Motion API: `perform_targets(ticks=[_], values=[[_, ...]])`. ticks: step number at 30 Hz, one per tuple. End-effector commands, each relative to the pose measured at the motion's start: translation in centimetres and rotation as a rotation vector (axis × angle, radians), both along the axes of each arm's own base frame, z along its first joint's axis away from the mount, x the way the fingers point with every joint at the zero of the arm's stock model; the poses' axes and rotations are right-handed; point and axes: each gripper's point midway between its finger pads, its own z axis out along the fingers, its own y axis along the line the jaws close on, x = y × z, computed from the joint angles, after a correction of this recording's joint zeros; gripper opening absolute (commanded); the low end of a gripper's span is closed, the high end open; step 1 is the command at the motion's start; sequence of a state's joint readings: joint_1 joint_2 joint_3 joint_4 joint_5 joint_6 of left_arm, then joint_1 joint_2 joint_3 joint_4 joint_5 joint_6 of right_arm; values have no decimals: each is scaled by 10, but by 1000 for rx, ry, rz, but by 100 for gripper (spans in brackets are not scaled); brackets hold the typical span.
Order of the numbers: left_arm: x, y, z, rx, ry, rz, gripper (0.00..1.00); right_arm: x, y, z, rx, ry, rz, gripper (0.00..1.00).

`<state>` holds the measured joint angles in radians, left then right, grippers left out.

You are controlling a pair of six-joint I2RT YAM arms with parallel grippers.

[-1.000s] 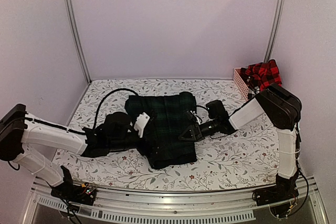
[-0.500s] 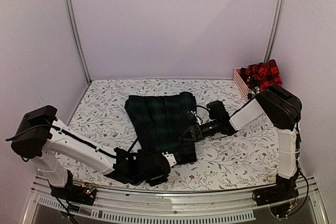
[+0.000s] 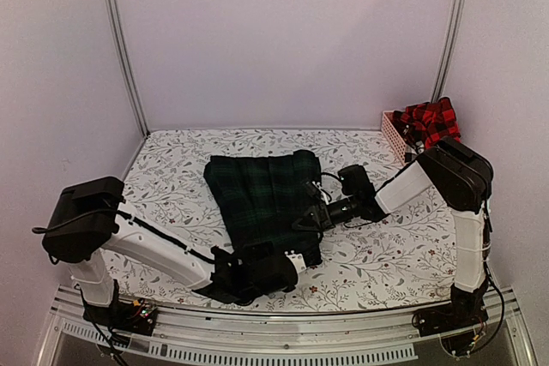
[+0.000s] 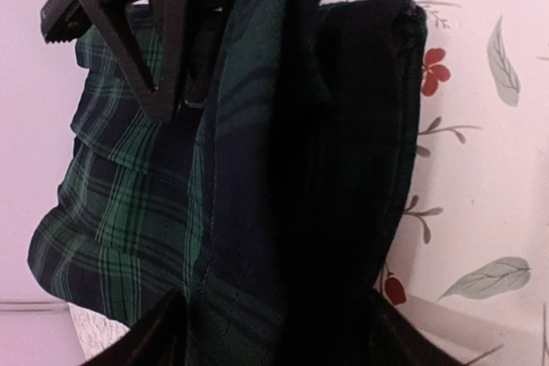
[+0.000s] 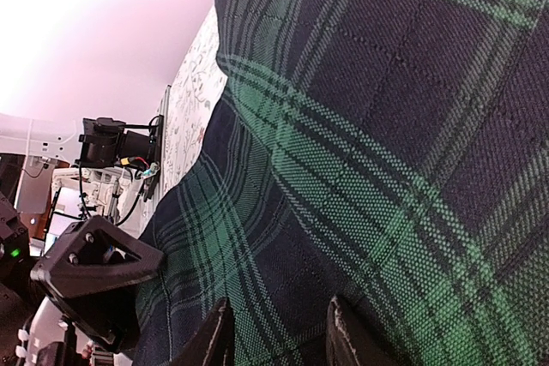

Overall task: Fold and stack the mixed laundry pile
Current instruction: Pick up the rectangle-folded skirt from the center of the board, then fold the rectangle-folded skirt at the center of the board.

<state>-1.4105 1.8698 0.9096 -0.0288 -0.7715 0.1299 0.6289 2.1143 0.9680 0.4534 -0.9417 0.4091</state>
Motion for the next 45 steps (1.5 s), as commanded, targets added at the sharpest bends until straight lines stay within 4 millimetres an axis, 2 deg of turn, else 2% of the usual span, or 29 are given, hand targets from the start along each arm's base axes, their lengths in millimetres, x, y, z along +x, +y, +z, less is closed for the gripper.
perform_targets(ticks=[1,4,9,12,16,17,20,23,26,29,31,34,36,37,40,45], values=[[8,2,-6,45,-27,-32,52,-29,-25,-56,-160,181,-25,36],[7,1,3,15,-36,-59,28,-33,-26,-53,-158,185,-22,36],[11,3,14,-33,-33,-61,17,-48,-23,-50,-157,194,15,36],[6,-1,16,-42,-11,-86,0,-57,-22,-49,-157,211,42,36],[-13,-2,11,-33,56,-142,0,-57,-26,-29,-161,167,65,40],[-19,-1,11,-31,72,-155,0,-51,-28,-22,-167,145,58,41],[-37,6,3,2,133,-184,0,-18,-29,22,-123,19,34,45],[-48,8,1,11,155,-196,0,6,-13,63,-56,-76,40,47],[-51,8,7,5,162,-193,0,12,12,79,-12,-98,84,47],[-52,8,22,-28,156,-195,0,7,39,70,-2,-86,145,44],[-52,8,37,-59,153,-195,0,2,49,52,-24,-53,175,42],[-54,8,60,-111,157,-206,0,6,53,13,-108,-31,179,36],[-56,8,71,-127,160,-214,0,1,49,-15,-172,-20,193,32],[-56,8,76,-134,157,-218,0,-6,48,-27,-193,-11,211,30],[-53,11,89,-147,132,-214,0,-33,47,-49,-238,-13,266,25],[-46,10,114,-195,96,-213,0,-81,44,-67,-253,17,360,21]])
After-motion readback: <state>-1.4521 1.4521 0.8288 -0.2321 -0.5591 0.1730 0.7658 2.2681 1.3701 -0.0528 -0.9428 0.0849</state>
